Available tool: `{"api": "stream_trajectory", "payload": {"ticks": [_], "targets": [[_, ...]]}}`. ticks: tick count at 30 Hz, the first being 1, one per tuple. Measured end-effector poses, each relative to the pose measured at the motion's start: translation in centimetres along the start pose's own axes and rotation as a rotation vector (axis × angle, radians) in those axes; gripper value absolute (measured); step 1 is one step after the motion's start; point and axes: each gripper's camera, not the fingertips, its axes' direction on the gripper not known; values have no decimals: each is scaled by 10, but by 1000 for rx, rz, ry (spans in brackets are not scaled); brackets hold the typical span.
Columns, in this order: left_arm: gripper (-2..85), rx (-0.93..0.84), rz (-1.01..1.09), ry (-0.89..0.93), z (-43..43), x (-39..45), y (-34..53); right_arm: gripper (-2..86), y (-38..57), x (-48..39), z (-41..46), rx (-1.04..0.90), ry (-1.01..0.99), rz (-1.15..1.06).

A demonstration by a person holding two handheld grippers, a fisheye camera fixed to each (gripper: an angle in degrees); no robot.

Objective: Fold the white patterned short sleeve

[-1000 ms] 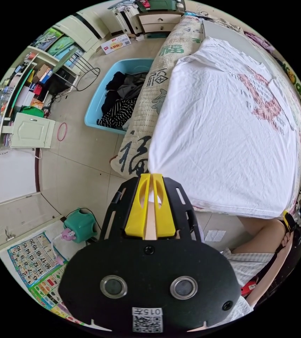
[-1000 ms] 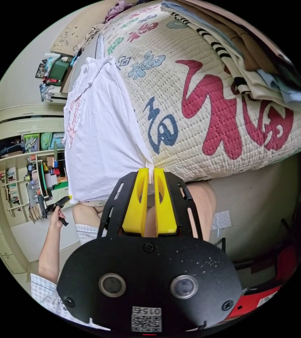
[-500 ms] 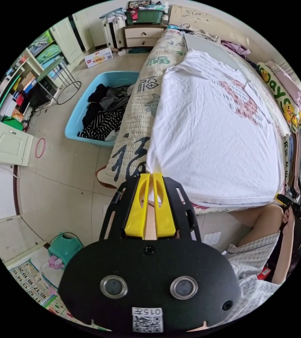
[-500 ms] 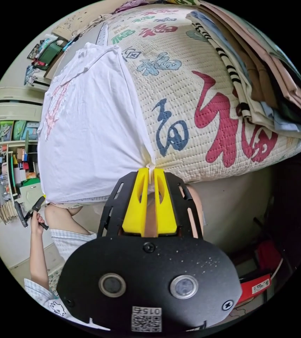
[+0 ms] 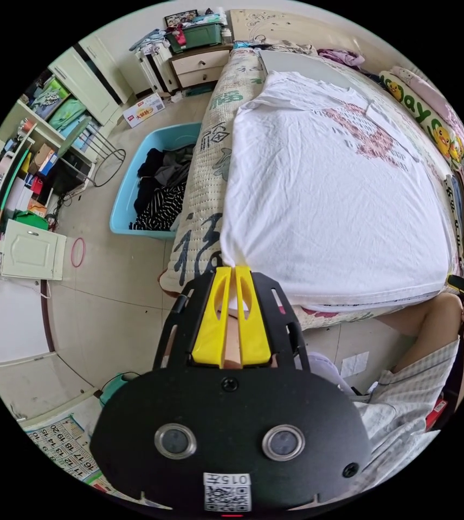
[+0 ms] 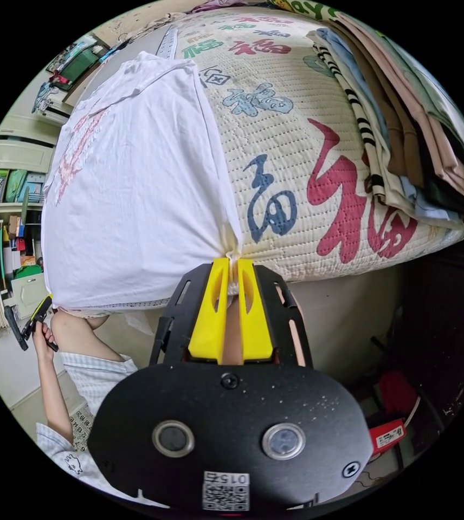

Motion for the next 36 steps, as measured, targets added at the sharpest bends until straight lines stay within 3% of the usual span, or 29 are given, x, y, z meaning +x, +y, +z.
{"api": "stream_trajectory", "payload": {"ticks": [7,11,18,23,28,31,33,36], "targets": [[-3,7,-51,102,3,-31,7,33,-10,26,18,-2,-39,4],[-3,17,-88,218,7,-57,14,37,-14,65,31,-1,-179,49],[1,64,-205,597,21,-129,43,56,-15,127,49,-15,-368,66],[14,113,-191,504,3,-163,52,54,-19,163,21,109,-397,68],[77,401,-18,423,-64,-168,-5,56,-75,149,-60,349,-338,-64],[90,564,129,399,-93,-137,-69,70,-139,96,-101,453,-315,-252],[91,595,207,406,-100,-110,-119,94,-199,40,-117,491,-355,-445],[97,551,281,410,-87,-60,-211,119,-285,-21,-113,493,-399,-530]]}}
